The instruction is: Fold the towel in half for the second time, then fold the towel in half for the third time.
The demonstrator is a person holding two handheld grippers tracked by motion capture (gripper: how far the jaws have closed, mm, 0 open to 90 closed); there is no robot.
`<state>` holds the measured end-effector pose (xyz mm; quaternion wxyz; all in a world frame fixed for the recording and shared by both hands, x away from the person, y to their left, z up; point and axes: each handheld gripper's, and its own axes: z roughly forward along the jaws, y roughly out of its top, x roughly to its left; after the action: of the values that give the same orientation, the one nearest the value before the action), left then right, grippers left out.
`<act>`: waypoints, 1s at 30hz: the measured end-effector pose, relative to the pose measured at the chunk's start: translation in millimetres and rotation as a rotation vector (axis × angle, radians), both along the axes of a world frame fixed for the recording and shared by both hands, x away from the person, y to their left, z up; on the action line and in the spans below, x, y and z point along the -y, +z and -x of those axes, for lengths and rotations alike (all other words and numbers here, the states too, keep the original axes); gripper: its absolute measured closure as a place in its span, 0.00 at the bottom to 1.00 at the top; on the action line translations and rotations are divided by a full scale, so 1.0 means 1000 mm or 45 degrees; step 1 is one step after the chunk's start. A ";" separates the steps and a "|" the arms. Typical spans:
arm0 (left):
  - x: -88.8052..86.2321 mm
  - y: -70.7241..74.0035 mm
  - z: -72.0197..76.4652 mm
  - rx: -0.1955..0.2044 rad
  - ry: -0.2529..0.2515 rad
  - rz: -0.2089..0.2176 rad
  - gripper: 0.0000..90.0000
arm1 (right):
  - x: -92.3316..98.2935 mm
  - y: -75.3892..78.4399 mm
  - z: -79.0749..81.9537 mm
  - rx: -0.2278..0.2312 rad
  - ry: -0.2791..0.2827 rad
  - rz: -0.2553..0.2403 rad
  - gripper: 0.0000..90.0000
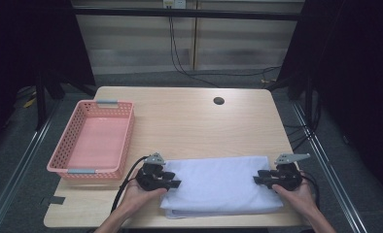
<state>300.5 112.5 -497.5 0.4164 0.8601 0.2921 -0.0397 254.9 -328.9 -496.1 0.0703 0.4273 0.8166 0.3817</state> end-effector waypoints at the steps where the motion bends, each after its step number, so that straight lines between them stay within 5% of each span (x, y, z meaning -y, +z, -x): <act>1: 0.002 0.000 -0.003 -0.003 -0.005 0.005 0.62 | 0.004 0.000 -0.003 -0.006 -0.017 -0.014 0.70; 7: 0.019 0.003 -0.011 0.010 0.010 -0.005 0.59 | 0.020 -0.001 -0.006 0.006 -0.080 -0.012 0.68; 12: 0.010 0.013 -0.015 0.020 0.014 0.023 0.57 | 0.013 0.010 0.006 0.056 -0.087 -0.058 0.60; 16: 0.003 0.024 -0.024 0.052 0.061 0.044 0.55 | -0.017 0.024 0.026 0.128 0.010 -0.091 0.54; 20: 0.002 0.028 -0.033 0.064 0.079 0.046 0.50 | -0.047 0.026 0.036 0.124 0.115 -0.100 0.51; 30: 0.011 0.041 -0.048 0.123 0.096 0.069 0.51 | -0.128 0.025 0.025 0.061 0.335 -0.123 0.47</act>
<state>348.4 101.8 -456.4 0.4543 0.8378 0.3028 0.0098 229.6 -200.9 -471.4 0.0184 0.3102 0.8442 0.4367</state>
